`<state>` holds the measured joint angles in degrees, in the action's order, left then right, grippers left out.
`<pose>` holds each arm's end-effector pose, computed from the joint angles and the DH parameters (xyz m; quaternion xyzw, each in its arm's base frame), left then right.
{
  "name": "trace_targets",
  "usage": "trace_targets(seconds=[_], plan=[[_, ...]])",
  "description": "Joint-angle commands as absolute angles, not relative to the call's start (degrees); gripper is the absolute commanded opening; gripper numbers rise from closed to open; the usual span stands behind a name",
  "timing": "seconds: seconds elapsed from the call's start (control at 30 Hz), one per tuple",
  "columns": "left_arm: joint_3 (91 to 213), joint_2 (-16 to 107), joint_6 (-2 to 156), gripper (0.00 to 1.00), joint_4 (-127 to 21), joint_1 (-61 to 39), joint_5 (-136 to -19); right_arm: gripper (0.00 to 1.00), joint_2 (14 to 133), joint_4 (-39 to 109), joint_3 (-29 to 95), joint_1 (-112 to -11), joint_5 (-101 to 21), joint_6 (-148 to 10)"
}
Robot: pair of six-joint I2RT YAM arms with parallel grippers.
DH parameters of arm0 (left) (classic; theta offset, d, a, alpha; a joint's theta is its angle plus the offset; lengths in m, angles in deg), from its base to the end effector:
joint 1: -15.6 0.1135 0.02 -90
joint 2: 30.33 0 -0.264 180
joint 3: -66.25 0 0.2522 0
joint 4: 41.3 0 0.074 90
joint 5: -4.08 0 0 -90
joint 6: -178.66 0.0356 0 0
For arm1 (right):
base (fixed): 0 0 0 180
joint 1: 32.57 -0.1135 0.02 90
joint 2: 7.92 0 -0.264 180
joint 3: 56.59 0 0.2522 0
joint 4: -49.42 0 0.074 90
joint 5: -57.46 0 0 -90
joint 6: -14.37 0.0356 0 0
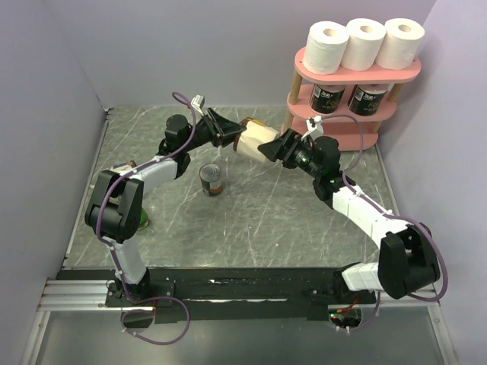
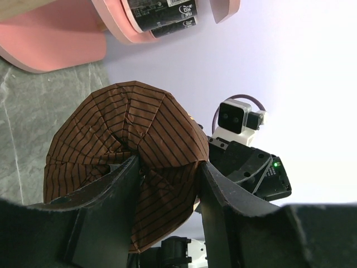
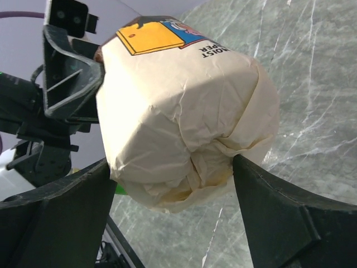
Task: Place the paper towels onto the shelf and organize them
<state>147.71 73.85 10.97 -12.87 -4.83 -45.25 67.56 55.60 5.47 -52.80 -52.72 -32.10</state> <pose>0.3834 -0.1676 0.2821 -0.0753 0.6757 -0.6780 0.2794 0.2826 0.1172 0.2970 0.0357 0.7469 0.4554 0.4832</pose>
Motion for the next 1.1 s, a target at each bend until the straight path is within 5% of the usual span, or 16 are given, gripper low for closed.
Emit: trace_targets(seconds=[0.0,0.3,0.47,0.57,0.93,1.07], plan=[[147.8,72.0,10.1,0.49,-7.0,-5.8,-45.0,0.84,67.8,57.1,9.4,-54.1,-51.9,-34.6],[146.7,71.4,12.1,0.49,-9.0,-5.8,-45.1,0.73,67.1,55.4,9.7,-55.2,-50.5,-38.4],[146.7,71.5,11.4,0.49,-7.9,-5.8,-44.6,0.87,65.4,53.2,9.5,-55.2,-48.2,-38.7],[147.2,71.5,11.7,0.49,-8.2,-5.8,-44.7,0.87,65.0,54.2,9.0,-55.3,-48.3,-38.7],[144.4,71.4,9.0,0.51,-4.2,-6.5,-44.8,0.69,68.1,59.6,8.5,-55.2,-51.3,-36.4],[145.0,71.0,12.0,0.58,-7.6,-6.6,-45.0,0.55,67.1,60.1,8.2,-55.3,-51.0,-37.2]])
